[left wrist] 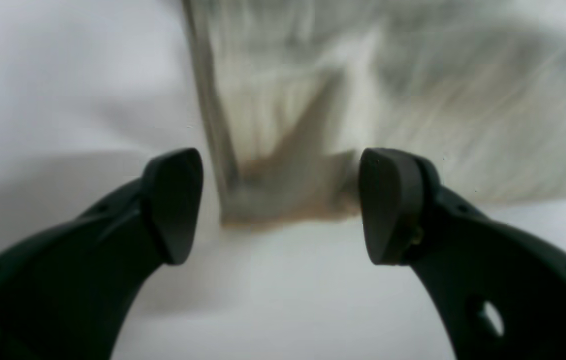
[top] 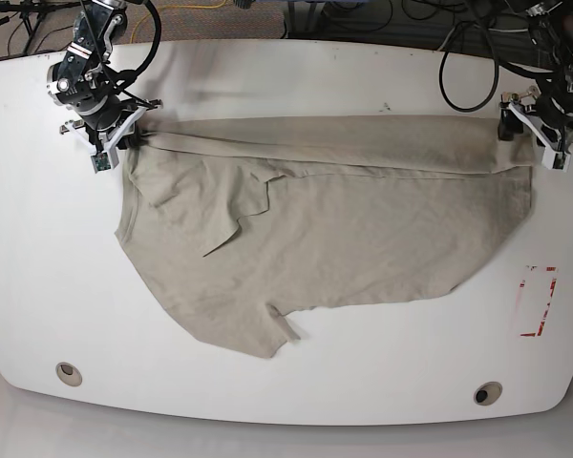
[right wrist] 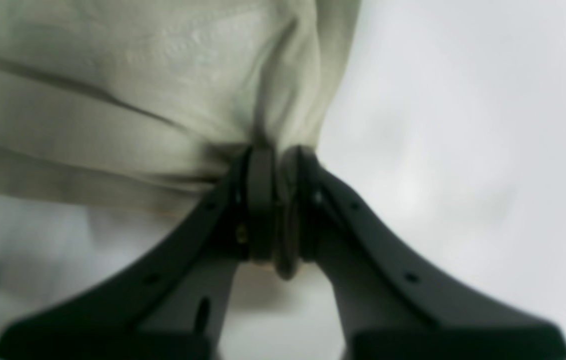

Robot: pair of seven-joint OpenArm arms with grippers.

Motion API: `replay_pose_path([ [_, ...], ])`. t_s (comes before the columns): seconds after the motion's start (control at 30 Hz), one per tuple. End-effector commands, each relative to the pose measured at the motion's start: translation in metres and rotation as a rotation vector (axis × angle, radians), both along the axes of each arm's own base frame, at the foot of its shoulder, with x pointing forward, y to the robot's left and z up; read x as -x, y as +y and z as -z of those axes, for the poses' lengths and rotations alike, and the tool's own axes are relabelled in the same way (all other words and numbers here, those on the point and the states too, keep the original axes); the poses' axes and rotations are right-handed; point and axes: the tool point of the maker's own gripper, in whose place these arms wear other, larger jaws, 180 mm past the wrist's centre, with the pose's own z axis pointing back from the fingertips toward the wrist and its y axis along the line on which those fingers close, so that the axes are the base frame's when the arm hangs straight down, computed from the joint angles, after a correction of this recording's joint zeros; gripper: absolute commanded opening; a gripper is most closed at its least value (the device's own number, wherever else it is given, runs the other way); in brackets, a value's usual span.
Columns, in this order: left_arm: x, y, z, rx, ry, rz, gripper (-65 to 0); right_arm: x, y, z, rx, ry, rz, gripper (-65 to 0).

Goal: Fold the T-shirt properly
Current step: 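Pull the folded edge with both grippers away from the shirt body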

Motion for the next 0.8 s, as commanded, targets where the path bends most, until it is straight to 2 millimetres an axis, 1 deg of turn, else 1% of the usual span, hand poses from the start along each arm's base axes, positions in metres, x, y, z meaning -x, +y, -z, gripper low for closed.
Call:
replay_pose_path([
  [0.0, -0.009, 0.004, -0.011, -0.008, -0.044, 0.007, -19.7, 0.01, -0.008, 0.004, 0.038, 0.051, 0.0, -60.1],
  [0.13, -0.008, 0.005, -0.008, -0.004, -0.035, 0.002, -19.9, 0.01, -0.008, 0.004, 0.038, 0.051, 0.0, -60.1],
  [0.27, -0.003, 0.006, 0.003, 0.019, -0.008, -0.011, -19.9, 0.01, -0.008, 0.004, 0.038, 0.051, 0.001, -60.1],
  [0.37, 0.001, 0.013, 0.009, 0.023, 0.016, -0.022, -22.4, 0.01, -0.008, 0.004, 0.038, 0.051, 0.001, -60.2],
  [0.47, 0.003, 0.018, 0.016, 0.036, 0.038, -0.035, -30.3, 0.01, -0.008, 0.004, 0.038, 0.051, 0.001, -60.6],
  [0.53, 0.003, 0.018, 0.019, 0.048, 0.045, -0.042, -38.3, 0.011, -0.008, 0.004, 0.038, 0.052, 0.001, -60.6],
  [0.57, 0.003, 0.018, 0.02, 0.048, 0.044, -0.042, -40.4, 0.011, -0.008, 0.004, 0.038, 0.052, 0.001, -60.7],
  [0.6, 0.002, 0.018, 0.019, 0.047, 0.042, -0.042, -44.7, 0.011, -0.008, 0.004, 0.038, 0.052, 0.001, -60.7],
  [0.7, 0.002, 0.018, 0.019, 0.047, 0.042, -0.041, -50.7, 0.016, -0.008, 0.006, 0.04, 0.063, 0.0, -60.7],
  [0.77, 0.003, 0.019, 0.019, 0.046, 0.043, -0.043, -53.2, 0.018, -0.008, 0.003, 0.049, 0.061, -0.005, -60.7],
])
